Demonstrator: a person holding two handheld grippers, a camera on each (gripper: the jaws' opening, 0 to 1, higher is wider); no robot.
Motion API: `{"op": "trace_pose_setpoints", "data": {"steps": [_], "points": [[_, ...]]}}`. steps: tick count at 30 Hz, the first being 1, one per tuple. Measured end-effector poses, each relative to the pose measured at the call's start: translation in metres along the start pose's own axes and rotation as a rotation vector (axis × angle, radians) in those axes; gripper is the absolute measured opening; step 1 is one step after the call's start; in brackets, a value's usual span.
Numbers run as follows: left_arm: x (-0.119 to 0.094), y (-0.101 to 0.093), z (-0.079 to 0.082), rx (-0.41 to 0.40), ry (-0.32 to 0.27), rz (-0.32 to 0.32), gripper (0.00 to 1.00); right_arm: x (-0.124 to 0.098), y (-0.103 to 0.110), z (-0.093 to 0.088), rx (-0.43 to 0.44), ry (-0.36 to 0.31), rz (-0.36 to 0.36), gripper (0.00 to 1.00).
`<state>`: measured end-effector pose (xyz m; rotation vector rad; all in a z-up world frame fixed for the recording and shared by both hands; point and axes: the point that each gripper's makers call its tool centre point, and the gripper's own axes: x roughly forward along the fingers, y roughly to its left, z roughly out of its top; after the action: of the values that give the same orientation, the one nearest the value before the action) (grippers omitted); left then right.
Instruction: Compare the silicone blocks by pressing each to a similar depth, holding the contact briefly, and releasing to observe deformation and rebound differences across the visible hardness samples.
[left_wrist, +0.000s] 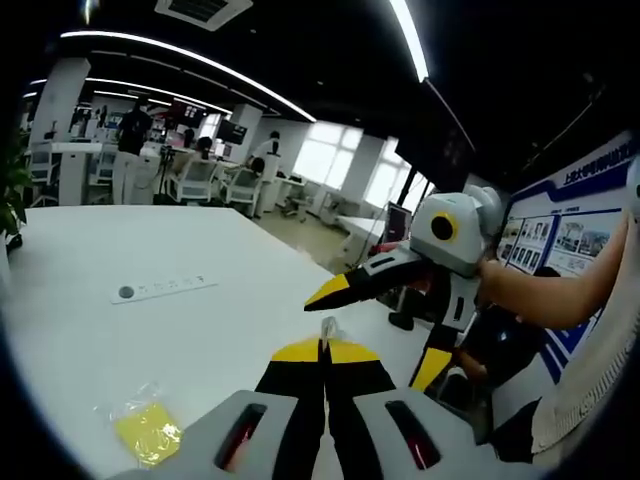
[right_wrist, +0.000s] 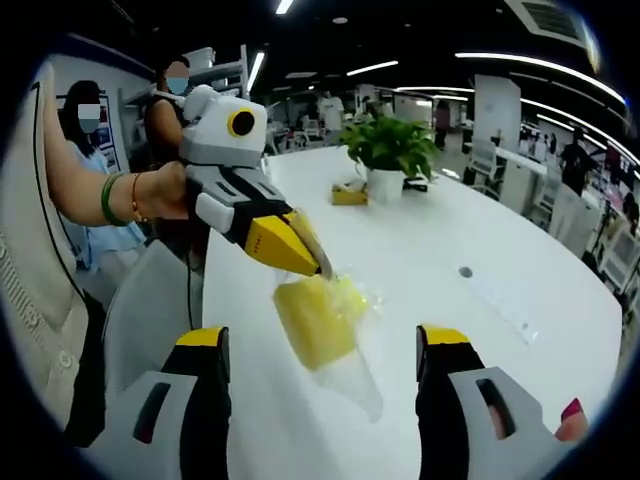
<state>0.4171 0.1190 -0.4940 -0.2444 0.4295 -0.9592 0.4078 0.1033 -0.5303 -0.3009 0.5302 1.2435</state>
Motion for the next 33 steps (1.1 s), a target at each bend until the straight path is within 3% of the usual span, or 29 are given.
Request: {"op": "trace_pose_setpoints", "data": {"steps": [21, 33], "points": [[0.002, -0.005, 0.004, -0.003, -0.001, -0.033, 0.0, 0.037, 0.0, -0.003, 0.011, 0.044, 0.095, 0.6], [0.003, -0.01, 0.007, -0.006, -0.005, -0.062, 0.0, 0.047, 0.008, -0.009, 0.016, 0.078, 0.161, 0.43]]}}
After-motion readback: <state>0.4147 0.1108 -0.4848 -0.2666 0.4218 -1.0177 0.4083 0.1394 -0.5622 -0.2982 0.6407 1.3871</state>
